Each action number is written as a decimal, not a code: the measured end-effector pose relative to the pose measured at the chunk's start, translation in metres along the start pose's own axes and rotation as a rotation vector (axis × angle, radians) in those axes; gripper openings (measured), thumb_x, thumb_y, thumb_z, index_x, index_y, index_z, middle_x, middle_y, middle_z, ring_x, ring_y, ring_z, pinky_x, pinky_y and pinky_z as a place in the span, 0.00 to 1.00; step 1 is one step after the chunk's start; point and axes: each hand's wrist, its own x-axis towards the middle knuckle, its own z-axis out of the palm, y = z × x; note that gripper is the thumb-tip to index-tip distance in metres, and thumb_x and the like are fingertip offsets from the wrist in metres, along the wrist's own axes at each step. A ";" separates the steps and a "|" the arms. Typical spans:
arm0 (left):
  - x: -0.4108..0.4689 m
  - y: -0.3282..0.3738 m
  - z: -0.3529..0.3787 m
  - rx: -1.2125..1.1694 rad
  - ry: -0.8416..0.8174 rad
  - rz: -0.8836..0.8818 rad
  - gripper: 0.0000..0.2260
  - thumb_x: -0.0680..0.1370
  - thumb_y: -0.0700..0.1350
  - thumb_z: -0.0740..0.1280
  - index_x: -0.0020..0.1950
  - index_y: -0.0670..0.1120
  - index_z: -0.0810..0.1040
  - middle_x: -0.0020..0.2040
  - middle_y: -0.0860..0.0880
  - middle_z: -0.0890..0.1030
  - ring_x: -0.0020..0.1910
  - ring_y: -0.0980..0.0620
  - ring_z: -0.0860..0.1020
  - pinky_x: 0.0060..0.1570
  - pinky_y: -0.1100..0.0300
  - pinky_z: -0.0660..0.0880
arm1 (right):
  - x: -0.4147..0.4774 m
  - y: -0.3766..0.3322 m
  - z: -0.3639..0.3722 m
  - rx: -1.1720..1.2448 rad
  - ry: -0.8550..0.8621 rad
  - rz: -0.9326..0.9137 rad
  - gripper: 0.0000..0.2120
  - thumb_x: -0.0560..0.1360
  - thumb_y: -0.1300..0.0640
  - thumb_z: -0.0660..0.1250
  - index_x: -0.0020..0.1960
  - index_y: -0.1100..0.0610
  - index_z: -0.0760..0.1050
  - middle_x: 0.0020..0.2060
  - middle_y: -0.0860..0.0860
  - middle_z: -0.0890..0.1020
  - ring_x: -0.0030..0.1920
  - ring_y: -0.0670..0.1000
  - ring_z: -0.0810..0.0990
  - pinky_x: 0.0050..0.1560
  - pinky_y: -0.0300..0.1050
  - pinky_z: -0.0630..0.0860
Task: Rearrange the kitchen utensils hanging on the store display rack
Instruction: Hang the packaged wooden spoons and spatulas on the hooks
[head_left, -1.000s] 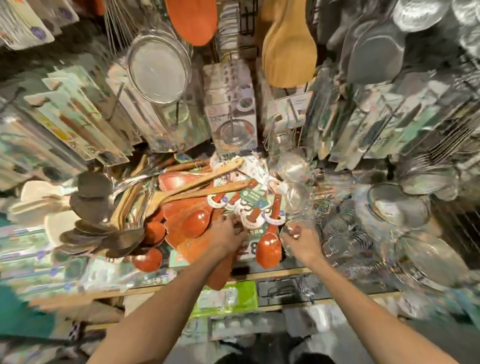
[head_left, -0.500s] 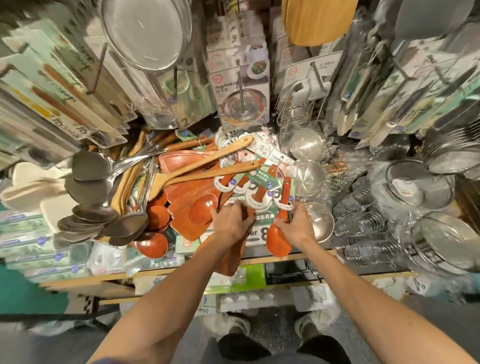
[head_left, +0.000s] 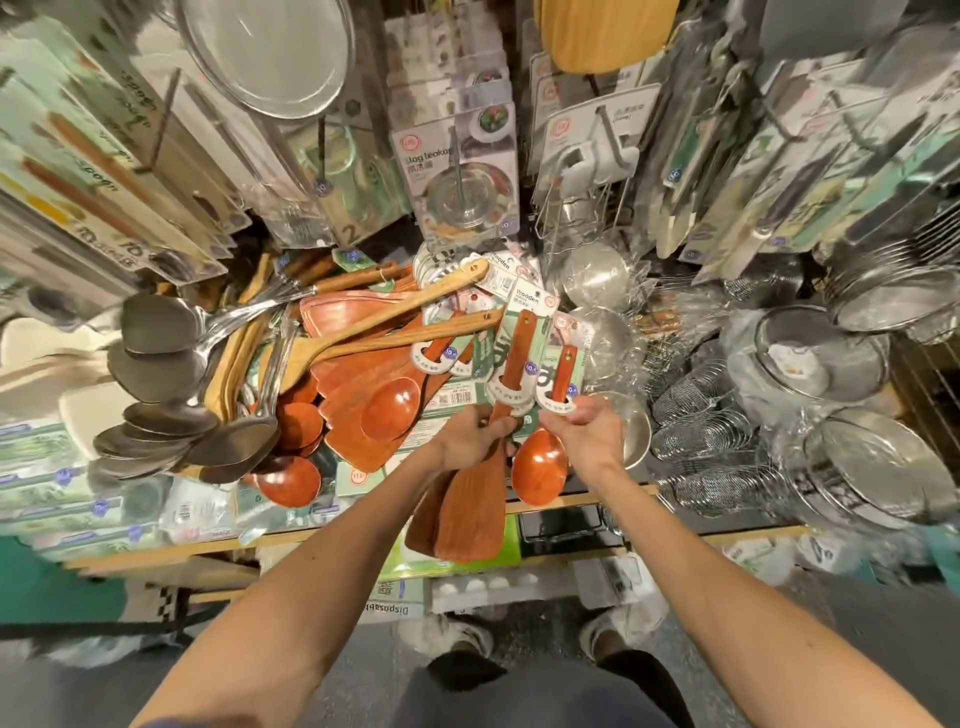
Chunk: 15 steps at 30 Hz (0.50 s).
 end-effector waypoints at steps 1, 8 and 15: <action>-0.001 -0.003 -0.001 -0.016 -0.017 0.001 0.15 0.82 0.51 0.65 0.54 0.38 0.80 0.48 0.41 0.85 0.48 0.43 0.82 0.55 0.50 0.77 | 0.001 0.000 -0.001 0.053 0.007 0.023 0.16 0.68 0.55 0.79 0.51 0.60 0.78 0.39 0.47 0.80 0.48 0.52 0.81 0.53 0.46 0.78; -0.041 0.008 -0.003 -0.129 -0.019 0.116 0.05 0.83 0.42 0.64 0.54 0.41 0.77 0.42 0.46 0.83 0.42 0.52 0.82 0.53 0.58 0.77 | -0.013 -0.004 -0.019 0.426 -0.102 0.169 0.20 0.70 0.62 0.78 0.56 0.63 0.72 0.48 0.58 0.84 0.50 0.55 0.84 0.55 0.49 0.81; -0.083 0.059 -0.015 -0.277 0.053 0.230 0.09 0.83 0.38 0.62 0.58 0.33 0.74 0.33 0.49 0.83 0.33 0.49 0.82 0.40 0.55 0.80 | -0.052 -0.050 -0.062 0.436 -0.393 -0.012 0.13 0.78 0.59 0.69 0.59 0.64 0.78 0.56 0.57 0.83 0.51 0.53 0.82 0.48 0.47 0.79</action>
